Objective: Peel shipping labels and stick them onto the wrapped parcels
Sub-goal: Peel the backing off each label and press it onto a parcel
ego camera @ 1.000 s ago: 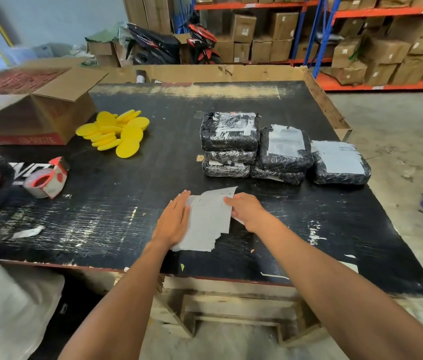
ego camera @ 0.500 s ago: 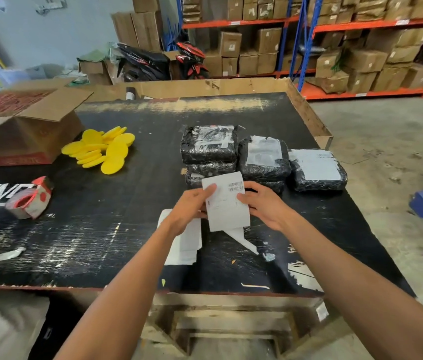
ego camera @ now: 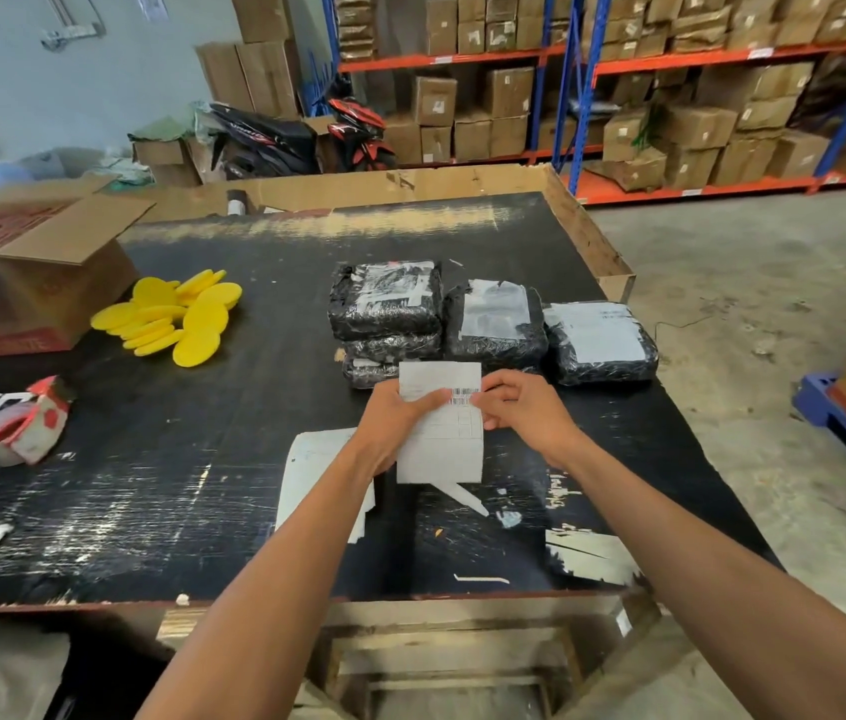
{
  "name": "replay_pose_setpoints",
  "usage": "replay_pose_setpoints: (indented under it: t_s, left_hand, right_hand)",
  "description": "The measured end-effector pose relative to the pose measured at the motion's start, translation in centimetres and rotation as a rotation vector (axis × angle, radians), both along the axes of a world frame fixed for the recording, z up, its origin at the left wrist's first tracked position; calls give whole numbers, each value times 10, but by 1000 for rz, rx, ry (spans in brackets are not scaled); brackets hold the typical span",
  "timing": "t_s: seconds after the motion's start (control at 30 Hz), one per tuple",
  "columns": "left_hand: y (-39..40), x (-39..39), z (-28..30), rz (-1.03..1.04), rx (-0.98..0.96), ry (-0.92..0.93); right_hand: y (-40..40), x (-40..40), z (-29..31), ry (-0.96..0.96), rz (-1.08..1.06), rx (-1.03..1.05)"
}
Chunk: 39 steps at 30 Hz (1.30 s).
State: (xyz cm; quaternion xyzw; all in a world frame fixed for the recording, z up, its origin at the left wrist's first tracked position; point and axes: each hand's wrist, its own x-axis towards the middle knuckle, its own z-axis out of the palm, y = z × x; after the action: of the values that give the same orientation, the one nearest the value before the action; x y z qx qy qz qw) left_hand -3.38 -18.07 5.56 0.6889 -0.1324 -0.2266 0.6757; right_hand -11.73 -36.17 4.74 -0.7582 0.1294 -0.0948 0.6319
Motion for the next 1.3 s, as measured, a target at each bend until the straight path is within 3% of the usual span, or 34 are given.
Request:
replay_pose_setpoints:
  t_s: [0.17, 0.5, 1.0, 1.3]
  left_hand:
    - [1, 2, 1, 9, 15, -21]
    - [4, 4, -1, -26, 52, -37]
    - [7, 5, 3, -63, 7, 24]
    - [9, 8, 4, -69, 49, -8]
  right_hand:
    - [1, -3, 1, -53, -93, -69]
    - [1, -10, 7, -25, -17, -279]
    - [0, -15, 9, -56, 75, -119]
    - [1, -10, 8, -59, 42, -182]
